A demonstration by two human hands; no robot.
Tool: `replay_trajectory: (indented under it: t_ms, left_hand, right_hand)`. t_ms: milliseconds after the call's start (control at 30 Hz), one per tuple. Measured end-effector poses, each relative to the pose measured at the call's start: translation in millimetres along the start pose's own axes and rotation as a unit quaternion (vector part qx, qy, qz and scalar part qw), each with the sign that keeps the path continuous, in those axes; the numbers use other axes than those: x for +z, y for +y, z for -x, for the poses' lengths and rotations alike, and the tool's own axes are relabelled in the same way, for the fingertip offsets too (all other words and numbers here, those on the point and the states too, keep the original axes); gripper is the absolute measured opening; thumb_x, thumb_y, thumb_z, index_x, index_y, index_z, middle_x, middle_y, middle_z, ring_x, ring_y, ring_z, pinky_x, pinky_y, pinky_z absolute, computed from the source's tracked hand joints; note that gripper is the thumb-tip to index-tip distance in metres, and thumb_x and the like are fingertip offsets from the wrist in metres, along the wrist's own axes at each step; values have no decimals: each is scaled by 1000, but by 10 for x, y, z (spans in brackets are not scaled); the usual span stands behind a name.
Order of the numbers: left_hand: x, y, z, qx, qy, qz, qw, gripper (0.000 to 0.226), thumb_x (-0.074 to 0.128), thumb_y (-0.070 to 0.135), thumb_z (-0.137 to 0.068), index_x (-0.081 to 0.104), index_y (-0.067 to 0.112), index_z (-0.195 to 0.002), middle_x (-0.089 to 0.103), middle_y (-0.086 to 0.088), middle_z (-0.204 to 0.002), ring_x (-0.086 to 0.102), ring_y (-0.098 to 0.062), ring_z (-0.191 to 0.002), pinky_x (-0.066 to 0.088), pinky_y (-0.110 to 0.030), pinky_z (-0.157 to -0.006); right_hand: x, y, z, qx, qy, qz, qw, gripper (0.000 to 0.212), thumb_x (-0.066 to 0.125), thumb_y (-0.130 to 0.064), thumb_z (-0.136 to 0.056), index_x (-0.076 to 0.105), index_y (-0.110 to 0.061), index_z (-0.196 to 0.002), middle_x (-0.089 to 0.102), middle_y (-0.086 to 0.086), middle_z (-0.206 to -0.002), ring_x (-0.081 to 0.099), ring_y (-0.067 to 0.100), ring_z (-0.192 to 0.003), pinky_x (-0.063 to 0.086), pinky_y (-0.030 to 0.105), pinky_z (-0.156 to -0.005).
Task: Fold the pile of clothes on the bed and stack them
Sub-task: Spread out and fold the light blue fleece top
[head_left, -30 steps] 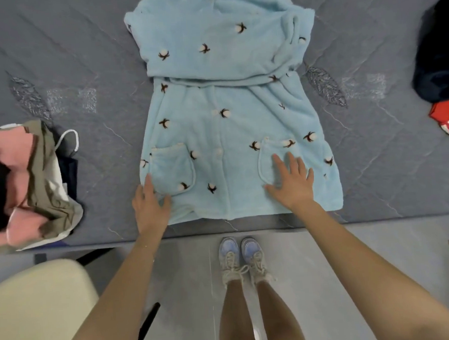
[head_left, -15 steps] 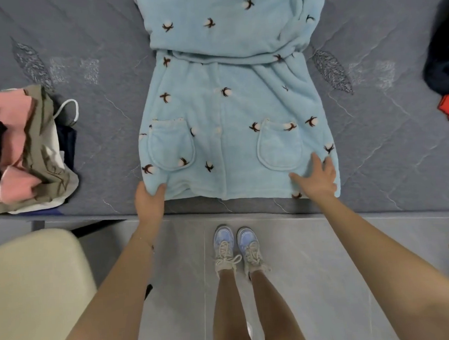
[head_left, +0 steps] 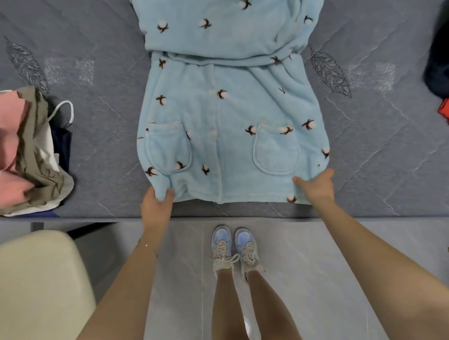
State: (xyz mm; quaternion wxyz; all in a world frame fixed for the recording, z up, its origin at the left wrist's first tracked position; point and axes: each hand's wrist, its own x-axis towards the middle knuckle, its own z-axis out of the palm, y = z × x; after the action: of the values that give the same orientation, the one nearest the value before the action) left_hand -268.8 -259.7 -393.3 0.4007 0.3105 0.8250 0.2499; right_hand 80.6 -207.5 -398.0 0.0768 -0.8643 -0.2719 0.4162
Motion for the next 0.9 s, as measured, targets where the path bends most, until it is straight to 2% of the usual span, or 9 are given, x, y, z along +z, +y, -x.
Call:
replay_trajectory:
  t_ms: [67, 167, 267, 333, 433, 533, 600, 767, 900]
  left_hand:
    - [59, 110, 17, 19, 16, 16, 1000, 12, 59, 19, -94, 61, 13, -105, 63, 4, -93, 57, -3, -81, 44, -21, -73]
    - [193, 332, 41, 60, 5, 40, 997, 16, 59, 18, -95, 59, 15, -111, 63, 12, -97, 57, 9, -84, 42, -3, -72]
    - [361, 589, 39, 104, -3, 49, 993, 12, 61, 15, -95, 58, 12, -106, 62, 6, -96, 58, -2, -86, 41, -1, -72]
    - [425, 808, 11, 115, 2, 86, 990, 15, 62, 12, -93, 59, 10, -108, 63, 5, -99, 59, 3, -86, 42, -3, -77]
    - [426, 1197, -84, 99, 27, 173, 980, 24, 63, 10, -93, 60, 5, -116, 66, 0, -110, 61, 5, -95, 49, -13, -85]
    - [319, 1599, -221, 87, 42, 260, 961, 32, 62, 12, -94, 58, 2, -124, 65, -8, -118, 64, -9, -104, 54, -27, -91]
    - [239, 1853, -345, 85, 33, 305, 948, 32, 61, 12, -95, 56, 5, -126, 64, -10, -121, 63, -20, -111, 54, -38, -93]
    - [59, 2370, -770, 42, 3, 412, 910, 24, 60, 11, -95, 59, 13, -119, 69, 0, -104, 69, -12, -94, 58, -33, -78]
    - [-43, 2720, -1200, -11, -35, 478, 878, 40, 56, 9, -97, 49, -3, -134, 67, -12, -110, 66, -24, -96, 58, -34, -77]
  right_hand:
    - [78, -105, 82, -40, -21, 30, 999, 50, 64, -18, -88, 42, -7, -131, 56, 16, -129, 54, 34, -116, 43, 35, -86]
    - [248, -283, 198, -87, -54, 29, 994, 37, 58, -17, -90, 50, -9, -125, 60, 15, -124, 56, 34, -114, 43, 32, -84]
    - [325, -463, 228, -98, -93, 5, 991, 22, 58, -17, -91, 58, -10, -112, 63, 12, -113, 59, 29, -107, 41, 29, -79]
    - [319, -628, 247, -100, -121, -38, 987, 15, 63, -13, -88, 61, -10, -103, 65, 10, -106, 59, 23, -97, 41, 28, -75]
    - [238, -937, 300, -106, -151, -143, 972, 17, 72, -12, -84, 64, -13, -98, 68, 5, -102, 63, 19, -93, 51, 32, -79]
    - [151, -1320, 365, -95, -210, -230, 945, 15, 72, -14, -85, 65, -20, -97, 70, 2, -105, 67, 17, -94, 57, 29, -78]
    - [121, -1622, 385, -85, -227, -303, 921, 21, 69, -12, -88, 65, -15, -108, 70, 6, -111, 66, 22, -102, 56, 36, -86]
    - [54, -2425, 339, -3, -243, -442, 864, 42, 62, -19, -93, 55, 3, -128, 63, 24, -124, 61, 38, -114, 53, 46, -92]
    - [8, -2942, 215, 15, -199, -493, 847, 34, 54, -23, -98, 62, 6, -113, 65, 23, -110, 63, 33, -101, 49, 42, -99]
